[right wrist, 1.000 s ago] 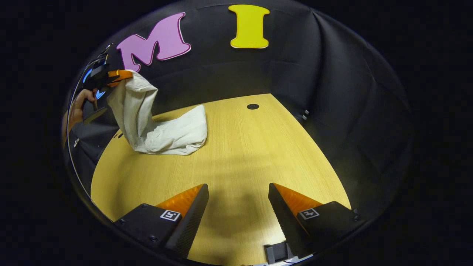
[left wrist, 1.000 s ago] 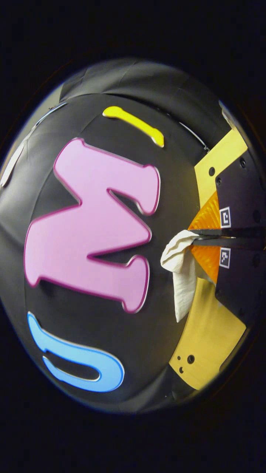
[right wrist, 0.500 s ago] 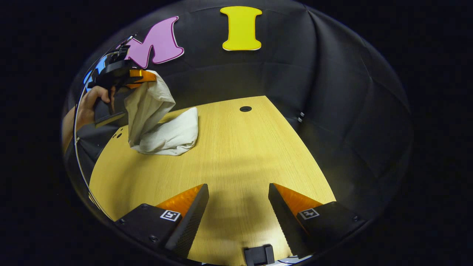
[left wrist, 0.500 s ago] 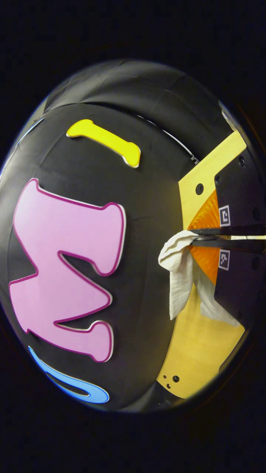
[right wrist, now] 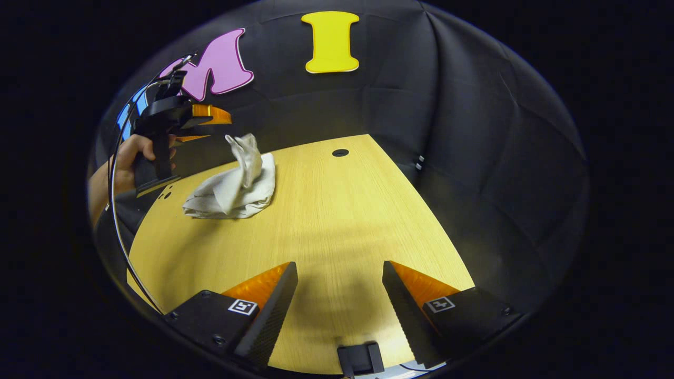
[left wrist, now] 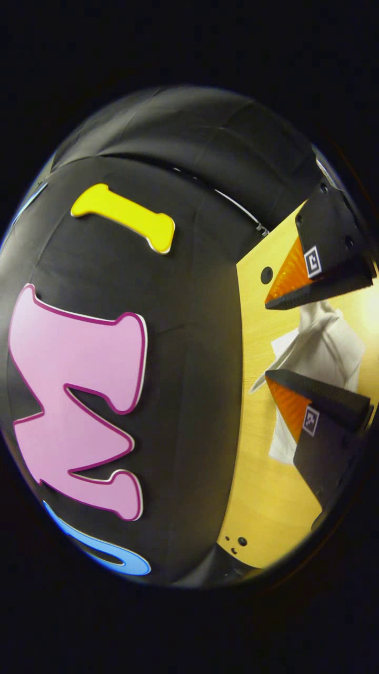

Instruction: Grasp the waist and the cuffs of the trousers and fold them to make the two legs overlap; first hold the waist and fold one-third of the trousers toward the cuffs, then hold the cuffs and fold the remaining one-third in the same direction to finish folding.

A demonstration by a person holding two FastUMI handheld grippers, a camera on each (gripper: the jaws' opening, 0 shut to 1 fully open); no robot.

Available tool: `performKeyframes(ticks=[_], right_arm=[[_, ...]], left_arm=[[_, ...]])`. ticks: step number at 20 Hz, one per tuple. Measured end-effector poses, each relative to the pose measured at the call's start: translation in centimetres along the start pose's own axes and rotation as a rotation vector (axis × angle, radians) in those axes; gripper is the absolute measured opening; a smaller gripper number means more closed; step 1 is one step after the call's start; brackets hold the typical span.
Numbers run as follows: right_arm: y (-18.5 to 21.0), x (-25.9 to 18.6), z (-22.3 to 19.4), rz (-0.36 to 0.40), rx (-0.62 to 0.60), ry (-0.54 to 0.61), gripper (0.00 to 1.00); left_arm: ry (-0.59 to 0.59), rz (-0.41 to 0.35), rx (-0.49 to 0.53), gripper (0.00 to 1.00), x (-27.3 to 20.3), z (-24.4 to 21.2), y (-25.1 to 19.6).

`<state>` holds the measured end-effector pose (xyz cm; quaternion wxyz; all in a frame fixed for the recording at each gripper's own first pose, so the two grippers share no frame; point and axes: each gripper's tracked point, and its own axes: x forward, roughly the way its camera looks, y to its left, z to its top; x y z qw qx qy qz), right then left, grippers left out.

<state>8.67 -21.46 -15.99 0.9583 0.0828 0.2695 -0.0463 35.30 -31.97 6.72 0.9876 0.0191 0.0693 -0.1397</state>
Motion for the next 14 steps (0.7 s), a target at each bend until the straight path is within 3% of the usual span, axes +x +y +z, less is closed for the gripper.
performKeyframes(ticks=[3, 4, 10, 14], right_arm=[[1.4, -1.3, 1.2, 0.008, -0.019, -0.036, 0.99], [2.0, -1.9, 1.8, 0.014, -0.016, -0.05, 0.99], [7.3, -8.0, 7.0, 0.062, -0.066, -0.213, 0.99], [11.7, -13.6, 7.3, 0.111, -0.055, -0.302, 0.99]], left_arm=[[-0.076, 0.025, -0.013, 0.85, -5.3, 2.0, 1.9], [-0.105, 0.046, -0.015, 0.94, -7.5, 2.5, 3.0], [-0.224, 0.144, 0.006, 0.96, -23.0, 2.9, 9.5], [-0.255, 0.216, 0.057, 0.96, -33.7, 0.1, 12.2]])
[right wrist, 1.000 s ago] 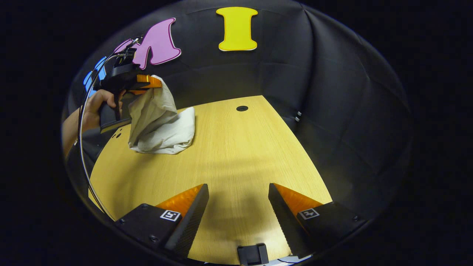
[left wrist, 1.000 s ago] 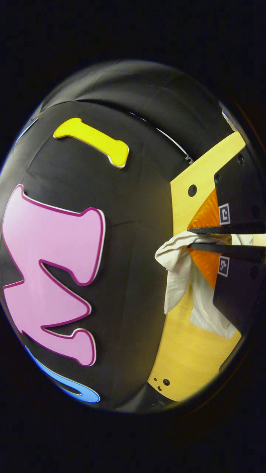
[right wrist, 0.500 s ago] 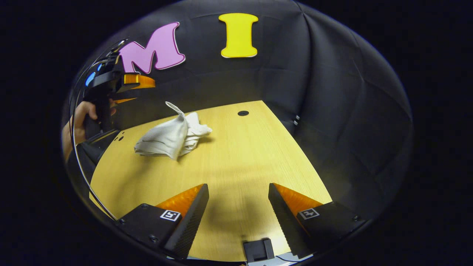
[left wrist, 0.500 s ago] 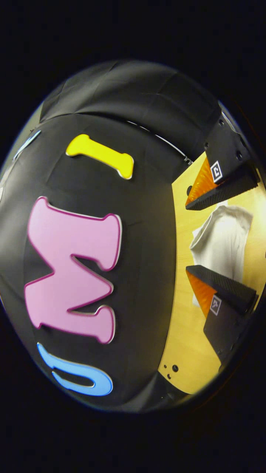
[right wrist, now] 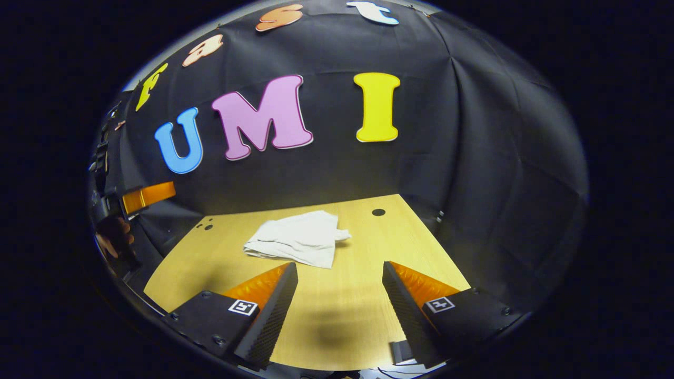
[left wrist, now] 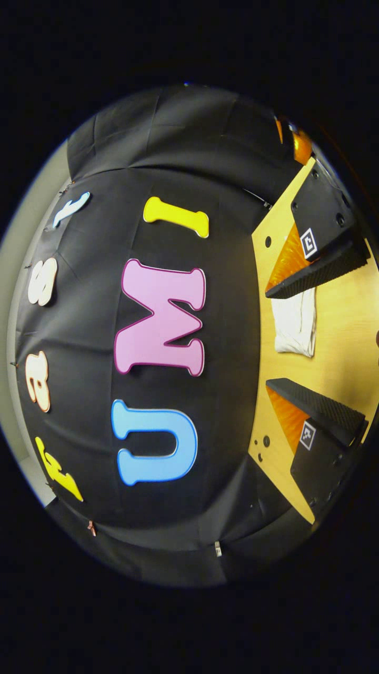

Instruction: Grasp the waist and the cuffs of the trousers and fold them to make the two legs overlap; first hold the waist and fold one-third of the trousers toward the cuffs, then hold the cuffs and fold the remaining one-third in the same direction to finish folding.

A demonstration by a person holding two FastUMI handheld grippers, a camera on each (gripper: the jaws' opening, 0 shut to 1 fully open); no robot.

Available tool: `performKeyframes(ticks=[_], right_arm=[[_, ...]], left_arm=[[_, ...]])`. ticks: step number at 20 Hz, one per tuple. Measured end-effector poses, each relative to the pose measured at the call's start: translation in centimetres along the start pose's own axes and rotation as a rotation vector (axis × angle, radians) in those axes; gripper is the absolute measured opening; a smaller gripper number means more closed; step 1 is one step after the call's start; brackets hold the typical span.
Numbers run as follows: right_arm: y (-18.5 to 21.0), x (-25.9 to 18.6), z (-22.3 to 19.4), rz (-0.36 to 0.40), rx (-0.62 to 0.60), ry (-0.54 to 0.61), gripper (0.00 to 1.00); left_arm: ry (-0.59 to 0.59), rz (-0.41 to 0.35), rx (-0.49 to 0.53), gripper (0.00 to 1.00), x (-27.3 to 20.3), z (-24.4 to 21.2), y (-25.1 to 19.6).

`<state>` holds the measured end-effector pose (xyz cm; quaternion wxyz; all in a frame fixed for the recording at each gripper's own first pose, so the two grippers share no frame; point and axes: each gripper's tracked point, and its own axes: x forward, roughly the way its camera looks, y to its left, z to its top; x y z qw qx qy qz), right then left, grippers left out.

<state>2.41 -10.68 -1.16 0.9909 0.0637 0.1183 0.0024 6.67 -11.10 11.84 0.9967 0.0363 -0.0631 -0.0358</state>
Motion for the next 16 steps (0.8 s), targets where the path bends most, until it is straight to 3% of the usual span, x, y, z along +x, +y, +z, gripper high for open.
performKeyframes(ticks=[7, 16], right_arm=[[3.8, -8.0, 0.0, 0.013, -0.018, -0.093, 0.99], [6.1, -11.2, -3.4, 0.034, -0.06, -0.068, 0.99]], left_arm=[[-0.028, 0.039, -0.025, 0.96, -10.3, -1.4, 1.5], [-0.02, 0.051, -0.021, 0.96, -16.2, -6.6, 0.3]])
